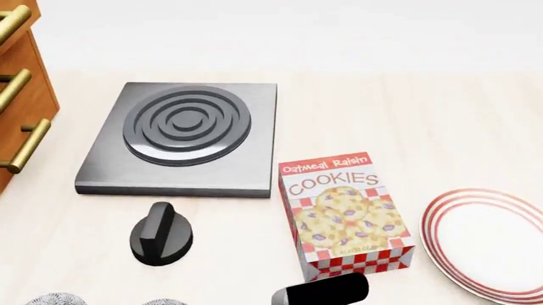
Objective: Pick the akita bowl from table center and place it on the plate.
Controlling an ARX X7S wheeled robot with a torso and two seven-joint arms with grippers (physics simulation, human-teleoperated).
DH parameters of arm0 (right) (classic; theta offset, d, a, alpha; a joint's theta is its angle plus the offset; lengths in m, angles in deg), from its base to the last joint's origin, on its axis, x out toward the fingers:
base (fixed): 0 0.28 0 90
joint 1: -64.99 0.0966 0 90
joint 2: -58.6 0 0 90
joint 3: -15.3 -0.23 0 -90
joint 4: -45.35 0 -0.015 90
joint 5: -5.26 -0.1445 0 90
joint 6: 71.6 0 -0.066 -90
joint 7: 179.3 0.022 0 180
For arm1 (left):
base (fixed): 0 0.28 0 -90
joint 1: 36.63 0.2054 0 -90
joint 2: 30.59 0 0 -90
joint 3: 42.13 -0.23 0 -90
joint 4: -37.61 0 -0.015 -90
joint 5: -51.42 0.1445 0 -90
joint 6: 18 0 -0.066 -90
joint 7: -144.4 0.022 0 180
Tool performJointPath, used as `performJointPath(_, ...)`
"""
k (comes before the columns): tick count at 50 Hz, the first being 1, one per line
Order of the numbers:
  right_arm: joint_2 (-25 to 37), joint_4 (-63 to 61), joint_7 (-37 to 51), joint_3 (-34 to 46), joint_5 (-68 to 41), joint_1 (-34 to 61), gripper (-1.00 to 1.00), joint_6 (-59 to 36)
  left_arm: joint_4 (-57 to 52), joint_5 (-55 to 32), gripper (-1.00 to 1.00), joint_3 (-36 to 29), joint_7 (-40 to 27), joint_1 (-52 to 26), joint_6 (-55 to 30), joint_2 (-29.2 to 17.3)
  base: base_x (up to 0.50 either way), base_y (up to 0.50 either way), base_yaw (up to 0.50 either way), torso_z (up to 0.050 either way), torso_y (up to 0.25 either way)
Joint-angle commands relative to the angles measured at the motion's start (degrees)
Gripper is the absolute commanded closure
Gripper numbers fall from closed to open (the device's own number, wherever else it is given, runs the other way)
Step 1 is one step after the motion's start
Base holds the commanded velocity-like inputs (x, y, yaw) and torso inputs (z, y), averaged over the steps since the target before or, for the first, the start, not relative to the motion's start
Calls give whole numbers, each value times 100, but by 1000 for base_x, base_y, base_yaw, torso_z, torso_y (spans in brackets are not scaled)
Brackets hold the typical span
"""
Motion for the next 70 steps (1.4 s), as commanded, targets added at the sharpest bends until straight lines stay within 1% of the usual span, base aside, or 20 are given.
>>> performJointPath(1,-136,474,-67,-51,-14,255,-100,-115,77,-4,-100,75,197,133,326,138,0,0,0,0,0)
performJointPath(11,-167,872,-61,-6,-40,537,-100,-229,72,-19,-100,19,196,171,352,141,0,0,0,0,0)
performJointPath(19,-233,1419,-194,41,77,833,-100,-110,58,-46,-100,22,190,214,382,132,0,0,0,0,0)
performJointPath(32,-258,1735,-255,135,61,1181,-100,-178,33,-75,-100,-23,156,240,390,126,0,0,0,0,0)
performJointPath(51,-339,2404,-595,455,130,1447,-100,-140,79,-117,-100,-52,120,217,410,79,0,0,0,0,0)
performJointPath(70,-305,2627,-706,732,140,1647,-100,-284,97,-171,-100,-36,80,238,459,48,0,0,0,0,0)
